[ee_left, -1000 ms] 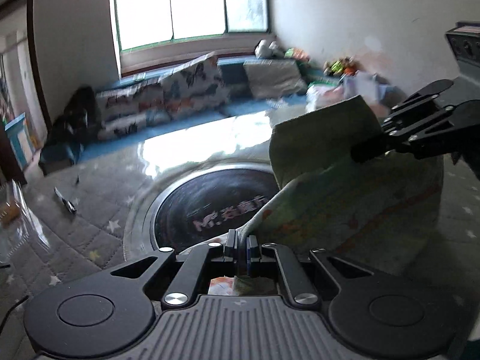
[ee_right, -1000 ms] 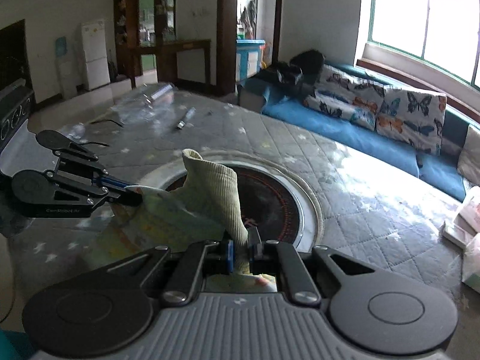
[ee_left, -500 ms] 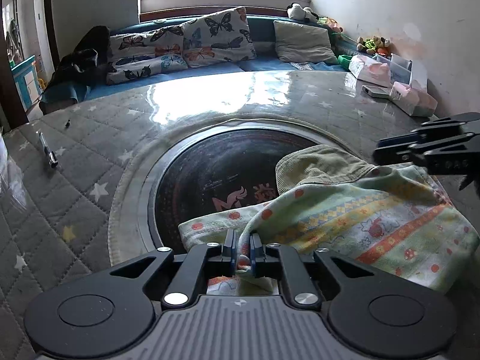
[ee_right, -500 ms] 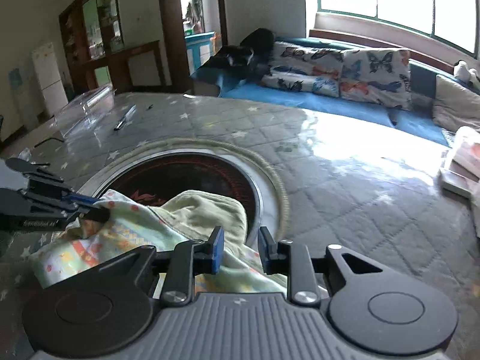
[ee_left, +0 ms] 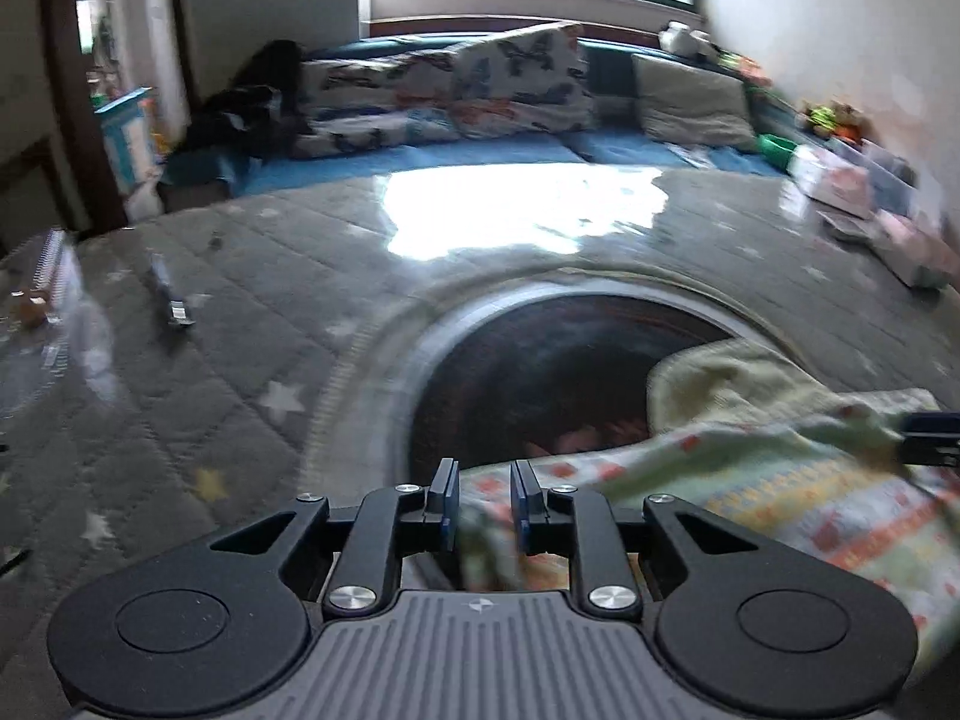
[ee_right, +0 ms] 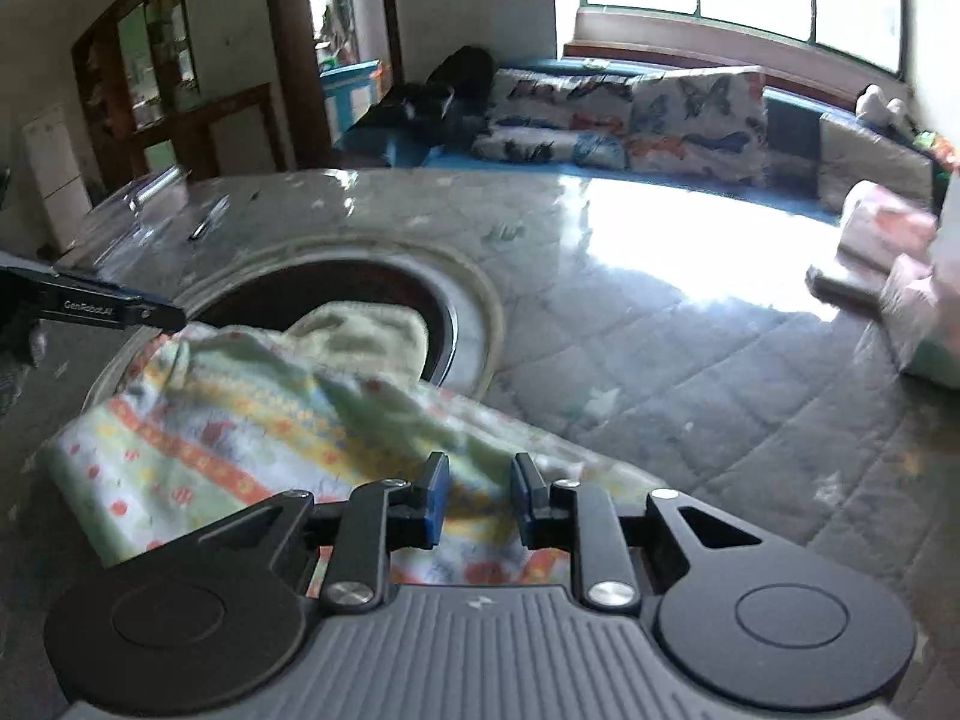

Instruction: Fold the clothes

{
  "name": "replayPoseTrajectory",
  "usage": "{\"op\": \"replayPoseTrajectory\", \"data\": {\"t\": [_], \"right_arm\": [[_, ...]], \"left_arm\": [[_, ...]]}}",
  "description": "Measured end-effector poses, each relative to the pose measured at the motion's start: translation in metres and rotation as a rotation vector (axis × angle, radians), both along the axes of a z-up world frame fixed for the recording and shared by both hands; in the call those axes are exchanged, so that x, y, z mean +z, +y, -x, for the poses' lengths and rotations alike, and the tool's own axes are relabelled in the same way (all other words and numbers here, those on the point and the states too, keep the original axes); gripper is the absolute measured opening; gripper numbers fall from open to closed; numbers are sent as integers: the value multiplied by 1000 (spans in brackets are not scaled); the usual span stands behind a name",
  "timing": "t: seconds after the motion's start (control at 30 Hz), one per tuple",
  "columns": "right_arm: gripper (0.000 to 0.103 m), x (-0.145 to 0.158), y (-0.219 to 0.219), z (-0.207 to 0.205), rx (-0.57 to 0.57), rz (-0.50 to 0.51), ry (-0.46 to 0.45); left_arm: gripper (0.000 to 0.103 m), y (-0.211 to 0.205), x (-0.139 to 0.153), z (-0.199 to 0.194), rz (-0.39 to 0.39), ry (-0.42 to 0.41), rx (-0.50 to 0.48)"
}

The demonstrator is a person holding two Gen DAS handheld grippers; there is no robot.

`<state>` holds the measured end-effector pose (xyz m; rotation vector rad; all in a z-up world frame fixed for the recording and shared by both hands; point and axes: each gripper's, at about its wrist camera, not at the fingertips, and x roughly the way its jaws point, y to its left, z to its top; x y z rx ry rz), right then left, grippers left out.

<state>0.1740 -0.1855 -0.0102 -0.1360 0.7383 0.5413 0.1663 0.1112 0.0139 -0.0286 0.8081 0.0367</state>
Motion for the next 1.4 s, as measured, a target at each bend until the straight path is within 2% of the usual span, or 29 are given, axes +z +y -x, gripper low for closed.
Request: {"op": "replayPoseTrajectory", "data": {"t": [0.13,0.27,0.37,0.43,0.57,0.73,0.87,1.03,1.27,1.4], "right_arm": [[22,12,13,2,34,-16,-36],[21,13,40,-1,113,-34,-20],[21,8,58,-9,140,-30,3],[21,1,67,-17,137,-28,30],[20,-9,75,-29,119,3,48],[21,4,69,-15,114,-12,-6],[21,18,64,19,194,-22,-52],[21,17,65,60,267,-7,-78],[21,-9,76,81,278,48,-103],[21,-5,74,88,272,40,-130]], "left_arm": [[19,-2,14,11,40,-42,-24],[19,-26,20,17,131,-48,-132],[19,-46,12,11,175,-16,-204],[19,-57,5,5,177,4,-224],[17,-64,-7,-14,193,27,-207],[18,-62,-7,-15,215,8,-194],[18,-54,3,7,215,-25,-197],[18,-58,14,57,184,-70,-275],[18,-68,-7,88,135,-59,-298],[19,-65,-9,93,125,-76,-279]]}}
